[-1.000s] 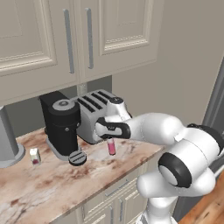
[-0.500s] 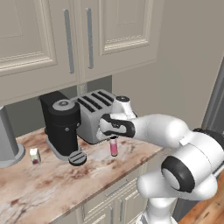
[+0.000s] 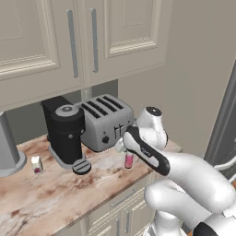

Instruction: Move the drinks to the dining counter.

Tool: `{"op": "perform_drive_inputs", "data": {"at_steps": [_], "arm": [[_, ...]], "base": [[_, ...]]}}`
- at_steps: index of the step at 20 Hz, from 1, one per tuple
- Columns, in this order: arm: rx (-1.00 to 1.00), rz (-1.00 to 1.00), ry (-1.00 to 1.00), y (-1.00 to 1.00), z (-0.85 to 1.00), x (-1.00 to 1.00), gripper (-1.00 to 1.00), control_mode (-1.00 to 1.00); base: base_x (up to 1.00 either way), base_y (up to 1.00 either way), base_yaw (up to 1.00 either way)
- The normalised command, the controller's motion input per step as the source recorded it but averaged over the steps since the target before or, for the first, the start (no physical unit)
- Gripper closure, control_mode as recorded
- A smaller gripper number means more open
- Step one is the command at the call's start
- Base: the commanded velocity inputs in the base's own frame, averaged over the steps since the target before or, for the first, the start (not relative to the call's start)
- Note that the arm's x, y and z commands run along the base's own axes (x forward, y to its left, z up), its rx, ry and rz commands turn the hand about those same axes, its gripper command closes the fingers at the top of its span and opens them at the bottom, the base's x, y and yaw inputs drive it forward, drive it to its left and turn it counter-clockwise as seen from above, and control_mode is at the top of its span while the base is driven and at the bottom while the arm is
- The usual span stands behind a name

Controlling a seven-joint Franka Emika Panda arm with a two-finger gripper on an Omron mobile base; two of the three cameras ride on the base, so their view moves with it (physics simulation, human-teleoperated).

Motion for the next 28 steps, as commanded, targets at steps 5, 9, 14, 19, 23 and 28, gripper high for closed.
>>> {"op": "perform_drive_inputs", "data": {"at_steps": [5,9,14,19,23,28], "arm": [[0.17,0.0,-0.3,-0.47,0.48,-0.66,1.0,-1.0],[0.2,0.0,-0.2,-0.53,0.64,-0.63,1.0,-1.0],[0.09,0.0,-0.09,-0.2,1.0,-0.68,1.0,-1.0],[0.06,-0.04,-0.02,-0.19,1.0,-0.81,1.0,-1.0],[0.02,-0.08,-0.06,-0.21,0.89,-0.96,1.0,-1.0],[0.0,-0.1,-0.04,-0.08,0.73,-1.0,1.0,-1.0]], "base": [[0.0,0.0,0.0],[0.0,0.0,0.0],[0.0,0.0,0.0],[0.0,0.0,0.0],[0.0,0.0,0.0],[0.0,0.0,0.0]]}}
